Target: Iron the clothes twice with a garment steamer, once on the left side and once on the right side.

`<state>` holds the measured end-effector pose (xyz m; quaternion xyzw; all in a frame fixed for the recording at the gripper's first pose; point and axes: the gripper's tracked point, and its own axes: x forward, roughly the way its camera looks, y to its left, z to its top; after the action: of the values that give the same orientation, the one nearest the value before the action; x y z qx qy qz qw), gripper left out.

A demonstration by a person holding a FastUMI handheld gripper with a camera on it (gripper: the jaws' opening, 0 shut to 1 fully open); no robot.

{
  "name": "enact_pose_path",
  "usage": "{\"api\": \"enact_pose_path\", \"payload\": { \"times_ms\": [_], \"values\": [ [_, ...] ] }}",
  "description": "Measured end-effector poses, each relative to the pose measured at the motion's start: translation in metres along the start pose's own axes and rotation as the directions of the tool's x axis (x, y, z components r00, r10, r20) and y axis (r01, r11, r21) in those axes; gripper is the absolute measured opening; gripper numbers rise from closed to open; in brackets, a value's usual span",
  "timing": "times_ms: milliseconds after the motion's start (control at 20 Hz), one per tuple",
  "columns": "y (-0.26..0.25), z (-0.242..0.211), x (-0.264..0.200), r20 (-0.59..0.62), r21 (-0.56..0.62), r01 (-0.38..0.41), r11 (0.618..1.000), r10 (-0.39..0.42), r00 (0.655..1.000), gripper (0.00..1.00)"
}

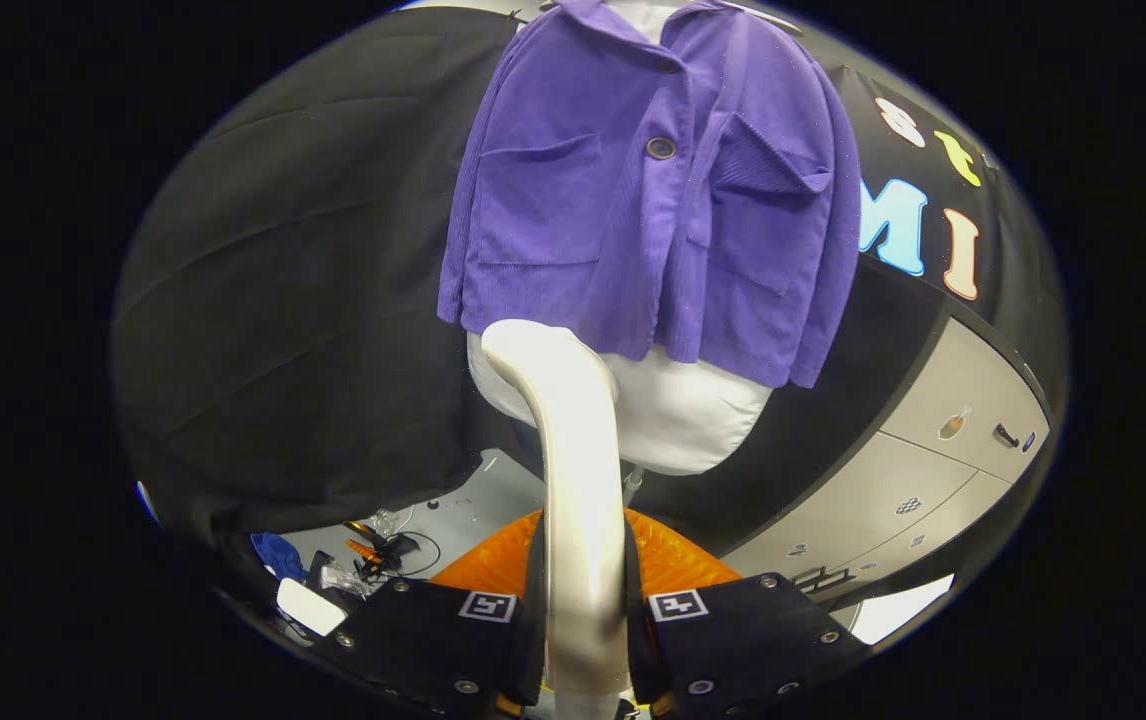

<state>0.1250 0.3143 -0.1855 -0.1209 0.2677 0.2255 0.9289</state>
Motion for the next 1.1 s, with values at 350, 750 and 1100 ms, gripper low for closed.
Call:
{"api": "enact_pose_path", "payload": {
  "times_ms": [350,750,1100],
  "values": [
    [-0.055,0.038,-0.079,0.166,0.118,0.031,0.993,-0.051,0.985,0.34],
    [-0.149,0.082,-0.199,0.364,0.199,0.083,0.976,-0.152,0.919,0.34],
    [-0.222,0.064,-0.267,0.423,0.298,0.165,0.94,-0.285,0.86,0.34]
  ]
}}
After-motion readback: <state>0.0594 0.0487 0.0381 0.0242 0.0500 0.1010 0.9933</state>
